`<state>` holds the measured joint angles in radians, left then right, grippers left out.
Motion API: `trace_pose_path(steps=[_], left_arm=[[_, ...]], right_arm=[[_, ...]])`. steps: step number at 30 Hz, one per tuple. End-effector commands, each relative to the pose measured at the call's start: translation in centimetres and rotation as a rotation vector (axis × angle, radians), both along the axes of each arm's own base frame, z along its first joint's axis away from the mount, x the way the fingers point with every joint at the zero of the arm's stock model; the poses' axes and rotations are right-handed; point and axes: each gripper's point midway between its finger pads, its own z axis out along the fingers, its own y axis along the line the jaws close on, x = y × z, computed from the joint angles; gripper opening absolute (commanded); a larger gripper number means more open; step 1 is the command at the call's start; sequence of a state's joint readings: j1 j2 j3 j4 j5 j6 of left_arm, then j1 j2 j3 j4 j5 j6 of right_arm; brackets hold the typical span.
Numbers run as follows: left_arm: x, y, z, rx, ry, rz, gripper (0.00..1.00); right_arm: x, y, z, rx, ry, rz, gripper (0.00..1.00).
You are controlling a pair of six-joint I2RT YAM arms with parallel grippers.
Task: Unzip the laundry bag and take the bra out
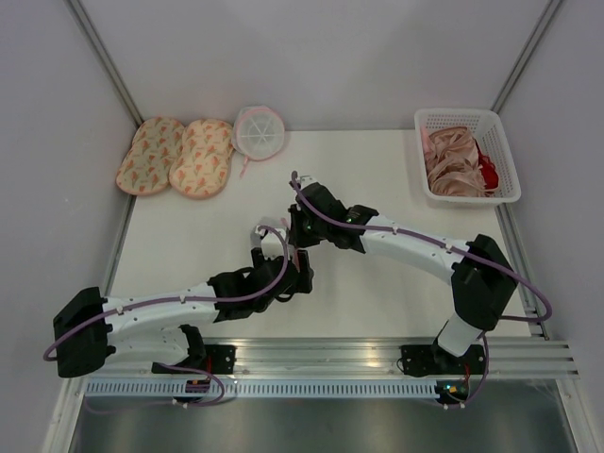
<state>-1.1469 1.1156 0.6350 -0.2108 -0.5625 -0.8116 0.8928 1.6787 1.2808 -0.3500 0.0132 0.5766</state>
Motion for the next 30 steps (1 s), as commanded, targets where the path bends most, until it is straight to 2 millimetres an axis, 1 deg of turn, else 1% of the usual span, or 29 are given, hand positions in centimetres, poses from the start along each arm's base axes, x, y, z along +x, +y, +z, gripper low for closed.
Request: trace_pose_path(steps=[1, 3, 6, 11, 12, 14, 15, 16, 18, 19, 20, 21, 22, 23, 24, 25, 26, 27, 28, 29, 30], left_arm=[[1.5, 1.4, 0.6, 0.021, -0.04, 0.16, 0.9], [1.8, 1.5, 0.2, 0.043, -0.045, 0.176, 0.86], [2.2, 1.8, 0.4, 0.049, -0.07, 0.207, 0.78], [2.5, 2.1, 2.0, 0.04, -0.127, 0.234, 0.71], [2.5, 2.1, 2.2, 0.039, -0.134, 0.237, 0.69], [2.6, 2.1, 2.6, 0.033, -0.145, 0.239, 0.64], [2.6, 2.0, 2.9, 0.025, -0.148, 0.238, 0.6], [2.6, 2.0, 2.9, 0.028, -0.15, 0.236, 0.49], [2.5, 1.8, 3.0, 0.027, -0.151, 0.232, 0.32], [2.5, 1.7, 3.0, 0.028, -0.15, 0.23, 0.16], [2.5, 1.7, 2.9, 0.033, -0.149, 0.228, 0.08], [2.5, 1.7, 2.9, 0.029, -0.146, 0.228, 0.02], [2.4, 1.6, 2.9, 0.025, -0.142, 0.226, 0.02], [2.3, 1.7, 2.8, 0.023, -0.142, 0.225, 0.02], [2.3, 1.7, 2.8, 0.017, -0.139, 0.226, 0.02], [2.2, 1.7, 2.7, 0.012, -0.134, 0.223, 0.02], [2.1, 1.8, 2.5, 0.01, -0.13, 0.223, 0.02], [2.0, 1.9, 2.5, 0.001, -0.127, 0.223, 0.02], [1.9, 1.9, 2.4, -0.011, -0.119, 0.224, 0.02], [1.7, 2.1, 2.0, -0.01, -0.111, 0.222, 0.02], [1.6, 2.2, 2.1, -0.023, -0.11, 0.223, 0.02]], right_arm=[[-1.0, 1.3, 2.7, 0.112, -0.005, 0.046, 0.01], [-1.4, 1.6, 2.9, 0.12, -0.005, 0.064, 0.0], [-2.0, 1.6, 2.7, 0.104, -0.003, 0.08, 0.0], [-2.8, 1.4, 1.8, 0.067, 0.013, 0.097, 0.0], [-3.2, 1.5, 1.7, 0.064, 0.016, 0.106, 0.0], [-3.5, 1.5, 1.4, 0.054, 0.016, 0.114, 0.01], [-3.8, 1.6, 1.4, 0.053, 0.018, 0.12, 0.0], [-3.9, 1.6, 1.3, 0.05, 0.018, 0.122, 0.01], [-4.0, 1.6, 1.2, 0.044, 0.018, 0.13, 0.0], [-4.2, 1.6, 1.2, 0.041, 0.019, 0.132, 0.0], [-4.1, 1.6, 1.4, 0.043, 0.012, 0.132, 0.0], [-4.0, 1.5, 1.4, 0.035, 0.004, 0.127, 0.01], [-3.9, 1.2, 1.5, 0.026, -0.003, 0.122, 0.01], [-3.8, 0.9, 2.0, 0.024, -0.026, 0.121, 0.02], [-3.0, 0.1, 2.1, 0.001, -0.064, 0.077, 0.35], [-2.5, -0.6, 2.7, -0.003, -0.094, 0.041, 0.53], [-1.9, -1.6, 4.3, 0.009, -0.15, -0.011, 0.62], [-1.7, -2.7, 4.2, -0.009, -0.173, -0.047, 0.65], [-0.7, -3.9, 5.0, -0.019, -0.227, -0.113, 0.72], [-0.3, -5.1, 6.7, 0.009, -0.263, -0.154, 0.78], [-0.2, -6.1, 6.6, 0.003, -0.278, -0.18, 0.83]])
